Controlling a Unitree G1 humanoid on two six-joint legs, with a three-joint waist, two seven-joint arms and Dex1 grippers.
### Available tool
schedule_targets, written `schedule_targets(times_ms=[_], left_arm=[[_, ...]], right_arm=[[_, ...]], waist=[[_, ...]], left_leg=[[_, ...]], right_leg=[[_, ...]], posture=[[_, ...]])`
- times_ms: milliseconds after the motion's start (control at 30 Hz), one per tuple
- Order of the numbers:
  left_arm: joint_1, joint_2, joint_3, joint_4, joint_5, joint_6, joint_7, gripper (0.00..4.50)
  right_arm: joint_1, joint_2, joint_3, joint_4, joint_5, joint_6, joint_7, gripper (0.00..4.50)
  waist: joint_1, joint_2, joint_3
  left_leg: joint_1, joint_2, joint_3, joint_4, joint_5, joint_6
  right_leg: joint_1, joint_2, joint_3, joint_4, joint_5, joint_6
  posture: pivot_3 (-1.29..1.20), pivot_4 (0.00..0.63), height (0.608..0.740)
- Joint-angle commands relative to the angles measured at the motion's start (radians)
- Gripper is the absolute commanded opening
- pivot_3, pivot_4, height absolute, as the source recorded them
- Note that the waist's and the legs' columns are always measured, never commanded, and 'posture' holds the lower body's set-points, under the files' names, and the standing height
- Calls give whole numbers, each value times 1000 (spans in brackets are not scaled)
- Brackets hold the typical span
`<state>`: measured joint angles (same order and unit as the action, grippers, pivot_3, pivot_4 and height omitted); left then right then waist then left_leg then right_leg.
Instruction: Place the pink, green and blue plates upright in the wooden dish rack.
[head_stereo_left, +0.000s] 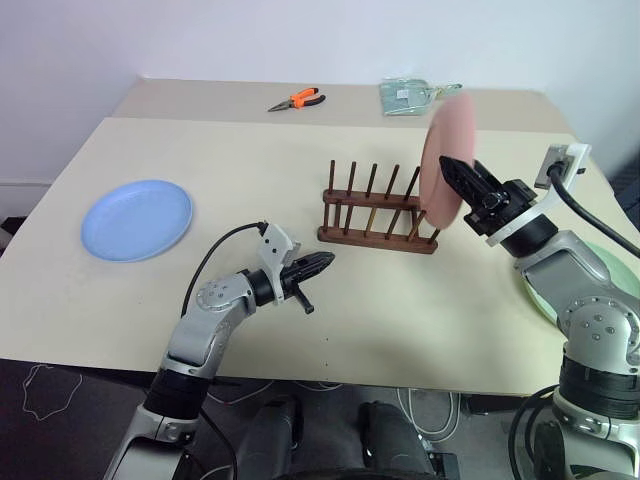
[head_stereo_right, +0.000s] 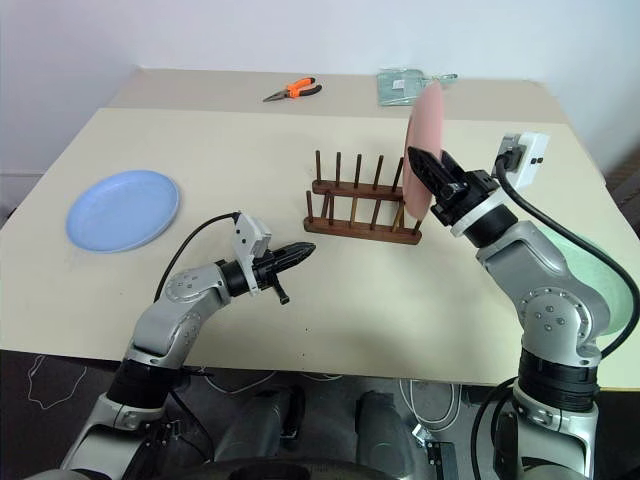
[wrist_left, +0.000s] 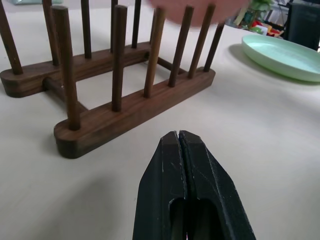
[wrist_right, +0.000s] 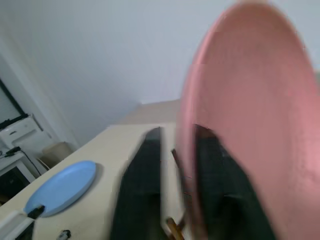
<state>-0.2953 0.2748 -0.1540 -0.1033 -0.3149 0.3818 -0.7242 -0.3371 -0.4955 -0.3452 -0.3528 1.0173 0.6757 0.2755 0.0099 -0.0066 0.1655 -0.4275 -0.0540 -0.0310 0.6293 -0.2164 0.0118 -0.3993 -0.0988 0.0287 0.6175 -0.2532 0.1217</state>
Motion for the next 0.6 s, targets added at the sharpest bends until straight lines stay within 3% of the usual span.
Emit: schedule_targets(times_ms=[33,167,333,433,600], left_arm=[[0,5,1,-44,-12,-4,-6,0],[-2,5,-4,-43,-15,1,-15,0],[-8,5,-5,-36,-15,3,-23,0],[-8,13,-15,-28,-10,3,-38,0],[-12,18,-54,-18,11,-12,-59,0]], right_arm=[[-4,-28,-28,-28,-63,-67,32,2986],[42,-104,-83,-27,-111,-95,98,2986],[246,-250,-173,-17,-212,-121,236,2986],[381,-327,-120,17,-389,-157,260,2986],[458,-338,25,85,-680,-204,148,2986]], waist=[[-1,0,0],[3,0,0],[4,0,0],[1,0,0],[-7,2,-1]], left_leg=[[0,0,0,0,0,0],[0,0,0,0,0,0],[0,0,0,0,0,1],[0,0,1,1,0,1],[1,0,1,1,0,0]], right_leg=[[0,0,0,0,0,0],[0,0,0,0,0,0],[2,0,-1,-2,0,0],[2,0,-1,-2,0,0],[2,0,0,-1,0,-1]], posture=[[0,150,738],[0,150,738],[0,150,738],[0,150,738],[0,150,738]])
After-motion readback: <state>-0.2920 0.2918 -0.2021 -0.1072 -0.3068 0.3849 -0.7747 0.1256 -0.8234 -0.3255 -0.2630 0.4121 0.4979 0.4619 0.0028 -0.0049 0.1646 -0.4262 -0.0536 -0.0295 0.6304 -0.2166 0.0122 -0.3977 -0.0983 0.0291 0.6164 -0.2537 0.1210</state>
